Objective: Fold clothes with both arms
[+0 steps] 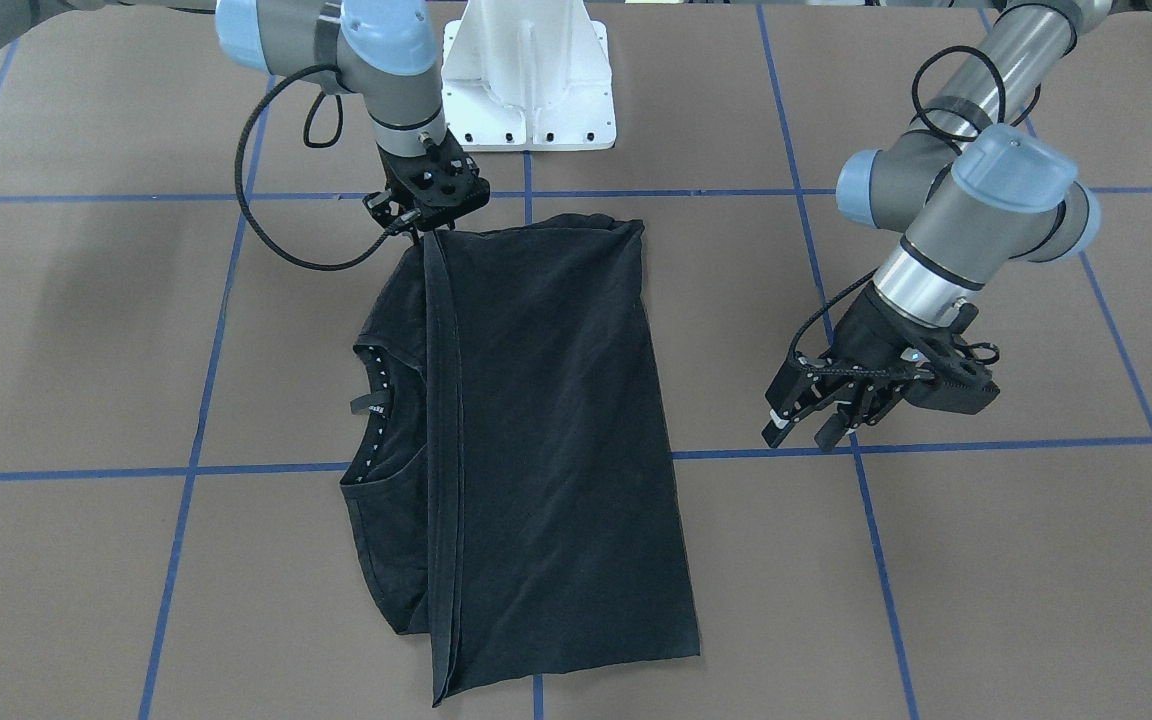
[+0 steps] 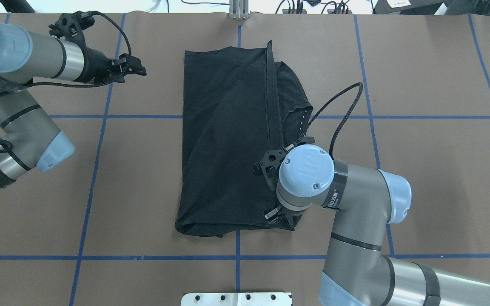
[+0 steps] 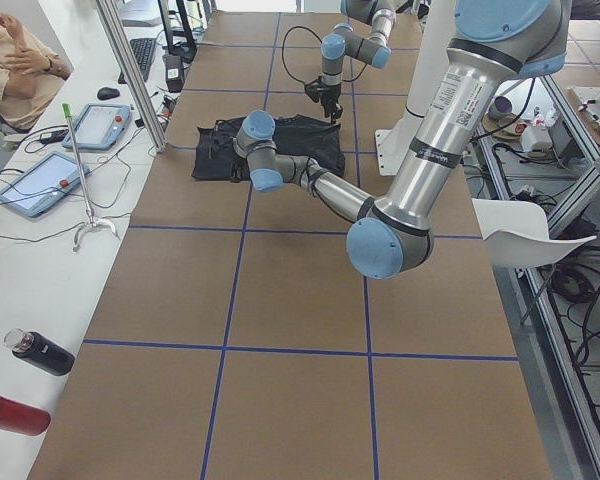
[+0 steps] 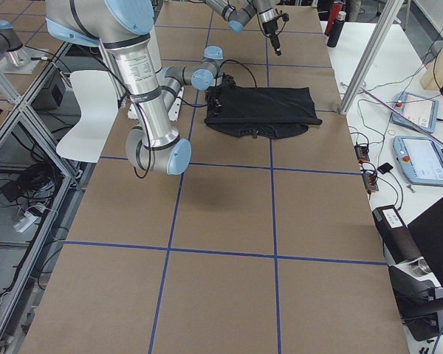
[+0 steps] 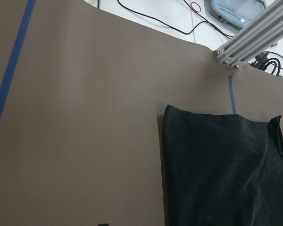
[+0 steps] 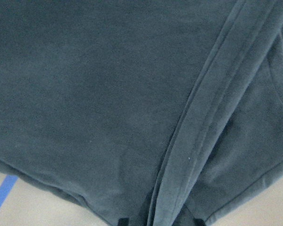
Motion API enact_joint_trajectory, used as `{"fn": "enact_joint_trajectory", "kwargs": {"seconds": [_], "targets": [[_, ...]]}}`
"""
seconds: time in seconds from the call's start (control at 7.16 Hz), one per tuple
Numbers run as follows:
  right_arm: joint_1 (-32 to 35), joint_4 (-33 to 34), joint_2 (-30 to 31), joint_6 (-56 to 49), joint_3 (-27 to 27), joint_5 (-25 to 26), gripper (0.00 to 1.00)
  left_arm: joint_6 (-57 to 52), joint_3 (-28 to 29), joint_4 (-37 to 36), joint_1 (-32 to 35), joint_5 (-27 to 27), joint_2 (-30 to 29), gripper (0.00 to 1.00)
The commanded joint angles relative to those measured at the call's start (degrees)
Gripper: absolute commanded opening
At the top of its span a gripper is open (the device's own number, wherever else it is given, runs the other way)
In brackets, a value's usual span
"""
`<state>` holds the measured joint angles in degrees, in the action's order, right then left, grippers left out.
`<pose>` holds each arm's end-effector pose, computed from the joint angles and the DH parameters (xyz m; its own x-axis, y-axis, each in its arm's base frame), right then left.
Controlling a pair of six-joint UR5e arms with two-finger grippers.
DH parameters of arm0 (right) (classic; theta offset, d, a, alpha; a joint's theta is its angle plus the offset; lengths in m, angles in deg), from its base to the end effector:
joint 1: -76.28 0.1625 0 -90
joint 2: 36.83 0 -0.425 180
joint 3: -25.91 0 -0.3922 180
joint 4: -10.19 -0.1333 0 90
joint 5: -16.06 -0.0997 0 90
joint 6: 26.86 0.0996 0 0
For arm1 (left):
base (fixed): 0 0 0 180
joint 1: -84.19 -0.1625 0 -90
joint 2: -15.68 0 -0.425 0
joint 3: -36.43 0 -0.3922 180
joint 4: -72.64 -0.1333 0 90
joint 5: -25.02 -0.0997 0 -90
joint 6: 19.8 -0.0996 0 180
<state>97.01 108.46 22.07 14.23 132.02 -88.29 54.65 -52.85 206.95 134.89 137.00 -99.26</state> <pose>-0.5453 -0.3225 0.2510 0.6268 -0.5435 0.5584 0.4186 0.8393 0.3470 0.3433 -0.5710 0.3280 0.3566 -0.0432 -0.9333 0.4166 0.9014 0.1175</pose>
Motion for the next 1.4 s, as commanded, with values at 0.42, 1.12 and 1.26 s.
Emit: {"fn": "enact_joint_trajectory", "kwargs": {"seconds": [0.42,1.12,1.26], "targets": [[-2.4,2.8,-1.7,-3.7,-3.0,4.2,0.23,0.0,-2.0,-2.5,-0.2,0.0,1.6,0.75],[-3.2,5.5,-2.8,-3.6,-3.0,5.8,0.28,0.1,-1.7,-2.5,-0.2,0.0,1.6,0.75],[-3.2,5.7,-2.8,-3.6,-3.0,6.2,0.0,0.1,-1.7,-2.5,-0.2,-0.1,1.6,0.76]]}}
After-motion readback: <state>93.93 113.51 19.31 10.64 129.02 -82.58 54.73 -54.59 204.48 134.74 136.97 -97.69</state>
